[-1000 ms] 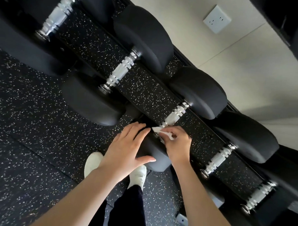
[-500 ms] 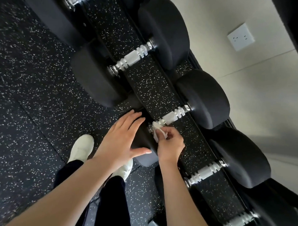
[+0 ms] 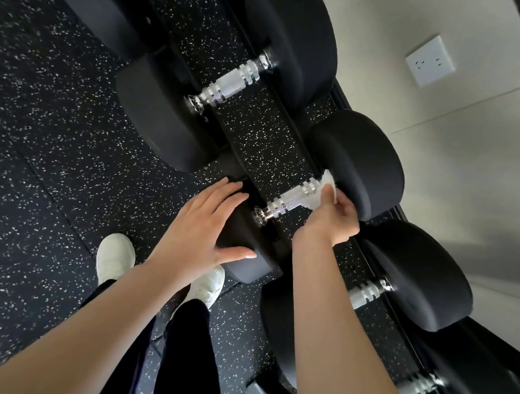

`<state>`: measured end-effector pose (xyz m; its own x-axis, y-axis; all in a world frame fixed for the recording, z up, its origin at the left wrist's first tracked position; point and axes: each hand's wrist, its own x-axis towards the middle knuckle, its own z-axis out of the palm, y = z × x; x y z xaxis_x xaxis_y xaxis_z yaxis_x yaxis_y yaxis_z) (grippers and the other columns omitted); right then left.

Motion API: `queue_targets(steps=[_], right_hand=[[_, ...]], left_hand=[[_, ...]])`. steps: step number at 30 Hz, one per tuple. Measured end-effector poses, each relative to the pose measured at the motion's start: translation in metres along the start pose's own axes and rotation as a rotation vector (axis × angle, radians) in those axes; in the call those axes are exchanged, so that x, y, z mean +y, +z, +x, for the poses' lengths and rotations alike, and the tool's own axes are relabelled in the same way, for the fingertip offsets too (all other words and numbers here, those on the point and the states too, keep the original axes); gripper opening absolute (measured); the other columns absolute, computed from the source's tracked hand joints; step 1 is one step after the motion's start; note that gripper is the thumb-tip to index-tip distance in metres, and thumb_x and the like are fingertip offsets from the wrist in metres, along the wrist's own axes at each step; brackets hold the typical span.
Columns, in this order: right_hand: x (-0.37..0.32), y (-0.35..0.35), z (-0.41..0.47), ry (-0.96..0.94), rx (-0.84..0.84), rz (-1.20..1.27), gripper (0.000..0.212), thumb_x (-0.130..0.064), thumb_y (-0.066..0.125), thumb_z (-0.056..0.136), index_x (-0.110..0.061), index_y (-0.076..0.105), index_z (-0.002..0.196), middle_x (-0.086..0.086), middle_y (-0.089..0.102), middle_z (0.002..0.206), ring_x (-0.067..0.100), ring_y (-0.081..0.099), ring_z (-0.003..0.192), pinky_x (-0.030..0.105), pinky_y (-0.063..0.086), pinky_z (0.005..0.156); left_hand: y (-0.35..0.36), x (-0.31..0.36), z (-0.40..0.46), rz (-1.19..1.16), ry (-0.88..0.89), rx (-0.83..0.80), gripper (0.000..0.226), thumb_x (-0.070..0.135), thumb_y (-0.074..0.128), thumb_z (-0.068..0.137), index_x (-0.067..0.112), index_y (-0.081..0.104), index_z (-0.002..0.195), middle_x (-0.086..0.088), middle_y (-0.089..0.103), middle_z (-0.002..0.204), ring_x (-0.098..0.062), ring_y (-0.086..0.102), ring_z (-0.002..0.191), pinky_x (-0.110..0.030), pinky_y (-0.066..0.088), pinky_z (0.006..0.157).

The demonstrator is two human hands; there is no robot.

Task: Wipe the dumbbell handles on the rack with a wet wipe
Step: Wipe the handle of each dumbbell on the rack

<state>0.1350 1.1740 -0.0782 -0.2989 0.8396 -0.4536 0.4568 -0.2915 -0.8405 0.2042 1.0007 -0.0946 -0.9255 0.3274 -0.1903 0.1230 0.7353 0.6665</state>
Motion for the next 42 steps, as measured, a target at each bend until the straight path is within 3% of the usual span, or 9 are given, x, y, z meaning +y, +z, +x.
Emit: queue_targets(steps=[5, 9, 17, 23, 26, 30, 32, 37, 42], right_hand=[[0.007, -0.002, 0.0, 0.07, -0.069, -0.039, 0.01, -0.012, 0.066, 0.086, -0.011, 0.062, 0.095, 0.0, 0.067, 0.093, 0.013, 0.066, 0.087, 0.016, 0.054, 0.067], [0.015, -0.011, 0.005, 0.081, -0.209, -0.044, 0.007, -0.012, 0.063, 0.088, -0.015, 0.057, 0.092, 0.007, 0.068, 0.099, 0.021, 0.067, 0.094, 0.033, 0.055, 0.085], [0.037, -0.036, 0.011, 0.072, -0.442, -0.102, 0.012, -0.004, 0.065, 0.085, -0.012, 0.056, 0.084, 0.004, 0.064, 0.073, 0.017, 0.064, 0.077, 0.04, 0.052, 0.091], [0.02, -0.027, 0.019, 0.088, -0.301, 0.076, 0.01, -0.001, 0.062, 0.086, -0.009, 0.057, 0.087, 0.005, 0.067, 0.086, 0.014, 0.067, 0.083, 0.027, 0.055, 0.077], [0.019, -0.016, 0.024, 0.121, -0.264, 0.193, 0.007, -0.002, 0.061, 0.087, -0.007, 0.058, 0.093, 0.005, 0.066, 0.088, 0.014, 0.066, 0.081, 0.027, 0.055, 0.079], [0.027, -0.011, 0.022, 0.316, -0.41, 0.441, 0.007, -0.004, 0.048, 0.095, -0.007, 0.054, 0.098, 0.004, 0.057, 0.087, 0.007, 0.053, 0.067, 0.014, 0.046, 0.053], [0.03, -0.016, 0.026, 0.344, -0.474, 0.464, 0.007, -0.003, 0.045, 0.096, -0.005, 0.051, 0.1, 0.006, 0.053, 0.086, 0.006, 0.047, 0.062, 0.012, 0.043, 0.05], [0.052, -0.035, 0.013, 0.338, -0.605, 0.202, 0.015, 0.002, 0.043, 0.095, -0.008, 0.046, 0.084, 0.006, 0.049, 0.07, 0.011, 0.05, 0.055, 0.025, 0.053, 0.067], [0.06, -0.041, 0.005, 0.355, -0.699, -0.055, 0.017, 0.003, 0.043, 0.094, -0.009, 0.044, 0.083, 0.014, 0.055, 0.079, 0.021, 0.054, 0.069, 0.034, 0.05, 0.075]], left_hand=[[-0.001, 0.002, -0.001, -0.021, -0.013, 0.007, 0.087, 0.073, 0.047, 0.071, 0.02, 0.042, 0.14, 0.008, 0.032, 0.149, -0.012, 0.019, 0.142, -0.036, 0.022, 0.108], [-0.001, 0.001, -0.002, -0.021, -0.01, 0.021, 0.086, 0.073, 0.048, 0.07, 0.02, 0.044, 0.138, 0.008, 0.034, 0.149, -0.012, 0.021, 0.142, -0.037, 0.024, 0.106], [0.0, 0.001, -0.001, 0.01, 0.003, 0.014, 0.084, 0.073, 0.047, 0.072, 0.02, 0.044, 0.137, 0.007, 0.034, 0.148, -0.014, 0.023, 0.142, -0.04, 0.028, 0.105], [-0.002, 0.002, -0.001, 0.013, 0.006, 0.007, 0.084, 0.074, 0.046, 0.072, 0.021, 0.044, 0.138, 0.008, 0.034, 0.148, -0.015, 0.023, 0.141, -0.039, 0.027, 0.105], [-0.001, 0.001, -0.001, 0.018, 0.012, 0.017, 0.084, 0.073, 0.047, 0.072, 0.021, 0.043, 0.138, 0.009, 0.033, 0.149, -0.014, 0.022, 0.142, -0.039, 0.027, 0.106], [0.001, 0.0, -0.002, 0.022, 0.023, 0.03, 0.083, 0.072, 0.048, 0.072, 0.021, 0.043, 0.138, 0.008, 0.033, 0.148, -0.014, 0.023, 0.141, -0.038, 0.027, 0.105], [0.002, 0.0, -0.001, 0.023, 0.026, 0.037, 0.083, 0.071, 0.048, 0.072, 0.021, 0.044, 0.138, 0.008, 0.034, 0.148, -0.014, 0.023, 0.141, -0.037, 0.025, 0.105], [0.001, 0.001, -0.002, 0.02, 0.023, 0.045, 0.084, 0.072, 0.047, 0.072, 0.02, 0.045, 0.137, 0.008, 0.035, 0.147, -0.013, 0.023, 0.14, -0.035, 0.023, 0.104], [0.0, 0.001, -0.001, 0.02, 0.023, 0.039, 0.083, 0.072, 0.047, 0.072, 0.02, 0.045, 0.136, 0.006, 0.036, 0.147, -0.014, 0.024, 0.14, -0.04, 0.029, 0.103]])
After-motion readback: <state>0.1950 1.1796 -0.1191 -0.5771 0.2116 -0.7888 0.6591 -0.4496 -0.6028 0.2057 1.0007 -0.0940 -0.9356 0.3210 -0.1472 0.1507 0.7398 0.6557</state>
